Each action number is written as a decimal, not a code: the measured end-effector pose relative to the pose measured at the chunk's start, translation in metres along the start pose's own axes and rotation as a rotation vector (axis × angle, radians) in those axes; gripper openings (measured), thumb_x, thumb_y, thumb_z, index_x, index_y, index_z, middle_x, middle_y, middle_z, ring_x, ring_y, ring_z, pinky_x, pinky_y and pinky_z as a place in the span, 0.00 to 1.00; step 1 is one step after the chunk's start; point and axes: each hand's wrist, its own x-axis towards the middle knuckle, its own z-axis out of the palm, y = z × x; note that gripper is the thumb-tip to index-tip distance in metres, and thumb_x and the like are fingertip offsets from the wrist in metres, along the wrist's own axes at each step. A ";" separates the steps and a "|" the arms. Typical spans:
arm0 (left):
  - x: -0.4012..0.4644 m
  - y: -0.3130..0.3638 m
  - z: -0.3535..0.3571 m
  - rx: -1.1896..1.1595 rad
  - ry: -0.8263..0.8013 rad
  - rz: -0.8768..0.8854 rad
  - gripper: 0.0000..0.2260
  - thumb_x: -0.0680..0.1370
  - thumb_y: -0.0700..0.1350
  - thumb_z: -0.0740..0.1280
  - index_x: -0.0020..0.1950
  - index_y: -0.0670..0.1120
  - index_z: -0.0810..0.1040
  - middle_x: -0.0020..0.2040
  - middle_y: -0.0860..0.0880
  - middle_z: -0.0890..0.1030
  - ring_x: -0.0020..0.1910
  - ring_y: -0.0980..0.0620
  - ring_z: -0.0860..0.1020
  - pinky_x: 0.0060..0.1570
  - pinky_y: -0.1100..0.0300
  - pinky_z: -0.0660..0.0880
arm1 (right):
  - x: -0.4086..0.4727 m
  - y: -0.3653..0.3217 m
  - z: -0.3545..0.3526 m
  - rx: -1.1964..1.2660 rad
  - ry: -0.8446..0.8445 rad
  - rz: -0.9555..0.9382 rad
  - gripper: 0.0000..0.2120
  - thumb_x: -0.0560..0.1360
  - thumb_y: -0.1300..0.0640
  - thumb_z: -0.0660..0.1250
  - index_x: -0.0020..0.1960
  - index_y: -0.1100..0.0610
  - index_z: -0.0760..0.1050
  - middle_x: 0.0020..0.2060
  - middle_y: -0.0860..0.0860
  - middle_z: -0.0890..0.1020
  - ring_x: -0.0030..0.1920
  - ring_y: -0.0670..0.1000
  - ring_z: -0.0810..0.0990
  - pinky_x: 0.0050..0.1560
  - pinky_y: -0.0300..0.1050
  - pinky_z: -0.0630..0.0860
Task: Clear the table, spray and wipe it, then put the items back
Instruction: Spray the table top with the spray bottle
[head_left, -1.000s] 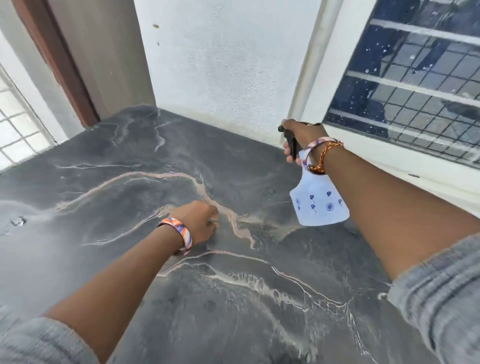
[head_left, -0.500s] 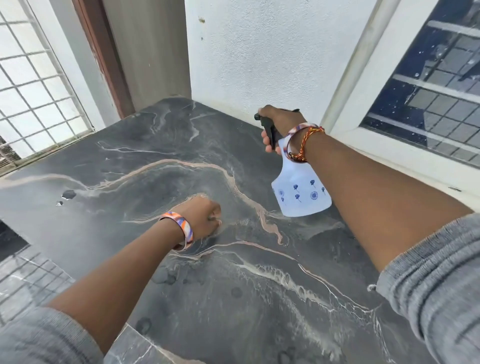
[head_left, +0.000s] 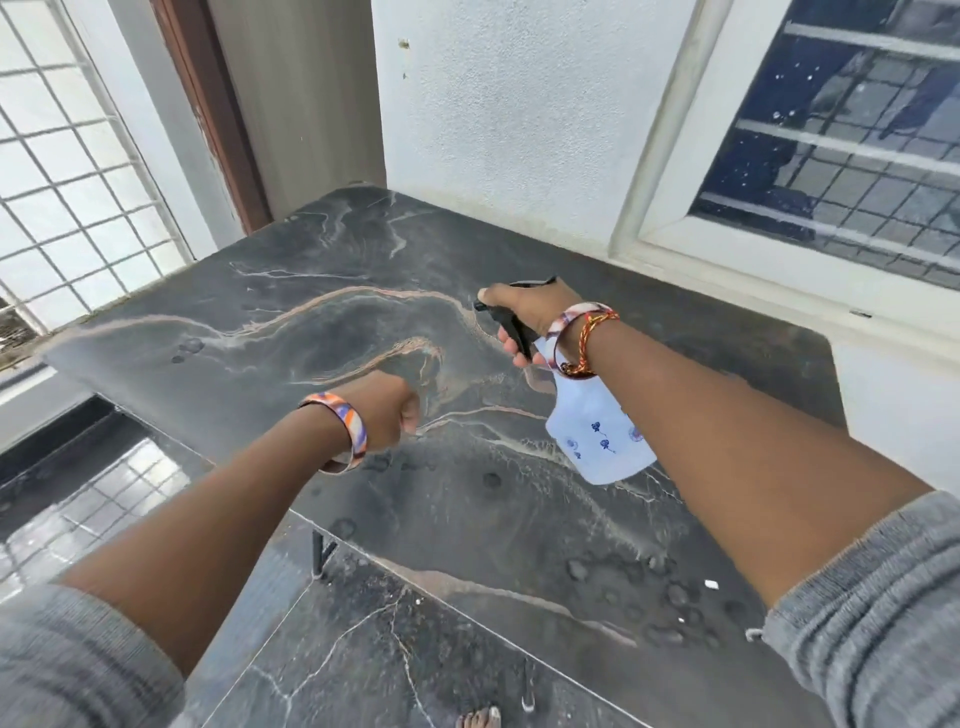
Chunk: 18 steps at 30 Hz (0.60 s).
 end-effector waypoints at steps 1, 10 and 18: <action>-0.005 0.002 0.000 0.003 -0.009 0.011 0.17 0.70 0.31 0.59 0.50 0.44 0.82 0.51 0.44 0.83 0.53 0.43 0.80 0.53 0.59 0.75 | -0.010 0.003 -0.002 0.021 -0.019 0.021 0.14 0.71 0.48 0.68 0.37 0.59 0.74 0.27 0.55 0.76 0.21 0.50 0.74 0.24 0.38 0.72; -0.048 0.045 0.022 0.073 -0.064 0.206 0.14 0.73 0.34 0.60 0.53 0.44 0.81 0.54 0.45 0.83 0.55 0.45 0.79 0.54 0.60 0.73 | -0.122 0.068 -0.019 0.071 0.210 0.100 0.15 0.70 0.48 0.69 0.35 0.60 0.75 0.22 0.53 0.76 0.17 0.48 0.71 0.19 0.34 0.67; -0.054 0.096 0.037 0.169 -0.093 0.416 0.15 0.73 0.34 0.59 0.53 0.45 0.80 0.55 0.44 0.82 0.56 0.43 0.78 0.57 0.56 0.74 | -0.217 0.119 -0.052 0.235 0.234 0.318 0.15 0.72 0.51 0.70 0.36 0.63 0.74 0.24 0.57 0.77 0.23 0.54 0.76 0.25 0.41 0.76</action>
